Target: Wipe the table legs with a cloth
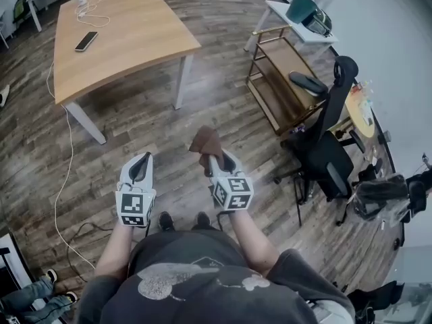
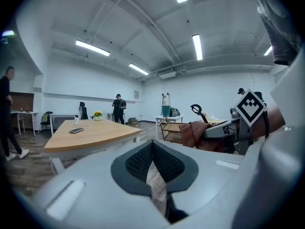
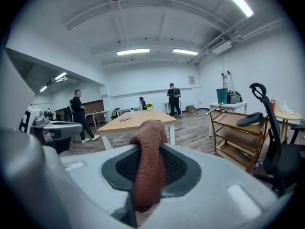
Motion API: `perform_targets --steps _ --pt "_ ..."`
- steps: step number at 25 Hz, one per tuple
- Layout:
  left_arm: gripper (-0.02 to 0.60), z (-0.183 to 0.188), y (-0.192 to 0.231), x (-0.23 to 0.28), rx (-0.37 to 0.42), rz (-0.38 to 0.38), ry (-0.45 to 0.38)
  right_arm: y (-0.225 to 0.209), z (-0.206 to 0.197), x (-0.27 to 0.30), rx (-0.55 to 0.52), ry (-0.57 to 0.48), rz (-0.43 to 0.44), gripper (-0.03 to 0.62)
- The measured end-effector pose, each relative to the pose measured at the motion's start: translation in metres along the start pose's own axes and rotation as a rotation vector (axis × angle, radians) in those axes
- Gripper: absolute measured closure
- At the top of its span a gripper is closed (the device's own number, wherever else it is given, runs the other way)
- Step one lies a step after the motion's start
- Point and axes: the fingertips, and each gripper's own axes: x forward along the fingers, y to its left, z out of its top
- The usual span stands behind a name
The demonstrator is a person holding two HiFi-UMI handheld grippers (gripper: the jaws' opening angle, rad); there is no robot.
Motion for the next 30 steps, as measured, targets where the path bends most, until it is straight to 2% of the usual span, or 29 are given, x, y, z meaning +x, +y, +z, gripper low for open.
perform_targets --steps 7,15,20,30 --pt "0.563 -0.025 0.029 -0.006 -0.039 0.020 0.033 0.008 -0.002 0.008 0.019 -0.028 -0.021 0.514" --pt "0.563 -0.027 0.044 0.026 -0.060 0.028 0.044 -0.021 0.000 0.037 0.070 -0.029 -0.048 0.513" --pt "0.563 -0.017 0.061 0.063 -0.064 0.063 0.037 -0.040 -0.002 0.089 0.090 0.010 -0.016 0.513" --pt "0.563 -0.004 0.087 0.185 -0.065 0.160 0.086 -0.099 0.052 0.223 0.075 0.029 0.099 0.513"
